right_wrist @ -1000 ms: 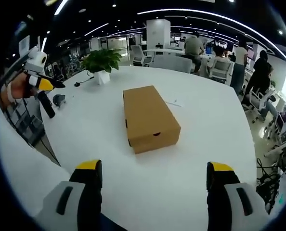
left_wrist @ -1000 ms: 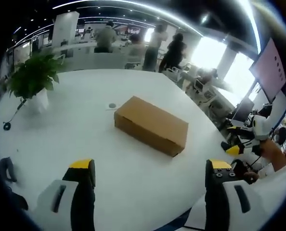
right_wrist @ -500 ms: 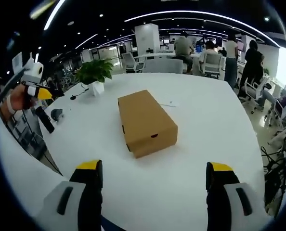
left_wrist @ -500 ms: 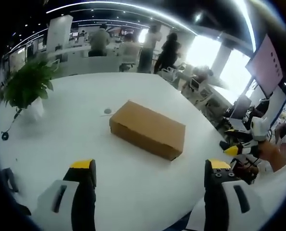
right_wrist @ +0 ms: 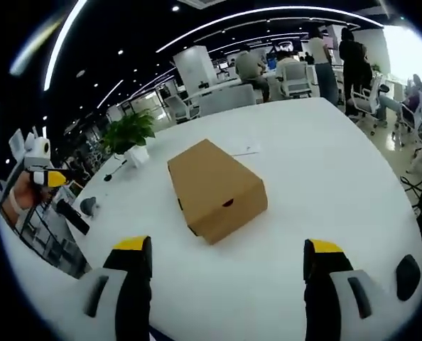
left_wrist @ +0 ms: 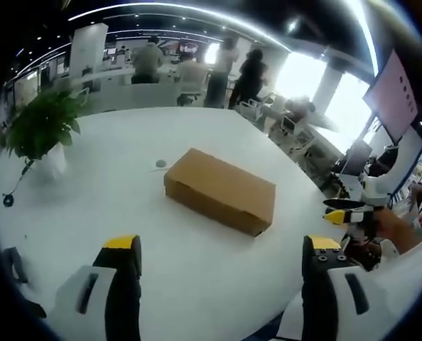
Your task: Operate the shoe box by opening the lid, removing the specified soft item, and placing it in the target area until the item is outside and the box remains undamaged.
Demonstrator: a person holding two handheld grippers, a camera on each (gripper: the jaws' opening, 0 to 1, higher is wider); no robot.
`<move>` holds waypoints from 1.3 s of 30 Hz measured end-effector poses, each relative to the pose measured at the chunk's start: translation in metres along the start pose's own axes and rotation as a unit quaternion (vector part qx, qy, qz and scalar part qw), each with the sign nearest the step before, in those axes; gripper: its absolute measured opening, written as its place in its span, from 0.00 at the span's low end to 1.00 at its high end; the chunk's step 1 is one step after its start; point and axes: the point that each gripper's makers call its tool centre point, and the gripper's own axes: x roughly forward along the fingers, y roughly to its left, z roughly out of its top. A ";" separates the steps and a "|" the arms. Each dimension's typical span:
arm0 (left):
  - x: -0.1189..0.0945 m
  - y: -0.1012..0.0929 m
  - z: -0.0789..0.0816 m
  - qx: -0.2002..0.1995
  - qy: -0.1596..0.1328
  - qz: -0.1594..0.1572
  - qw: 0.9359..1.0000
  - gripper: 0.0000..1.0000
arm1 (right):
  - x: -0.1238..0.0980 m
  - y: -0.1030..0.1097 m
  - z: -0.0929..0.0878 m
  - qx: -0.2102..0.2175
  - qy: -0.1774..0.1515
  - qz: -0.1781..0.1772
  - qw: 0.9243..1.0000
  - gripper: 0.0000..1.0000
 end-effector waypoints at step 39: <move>-0.005 0.001 0.003 0.005 0.000 0.003 1.000 0.96 | 0.046 -0.017 -0.002 0.136 -0.007 0.012 0.991 0.85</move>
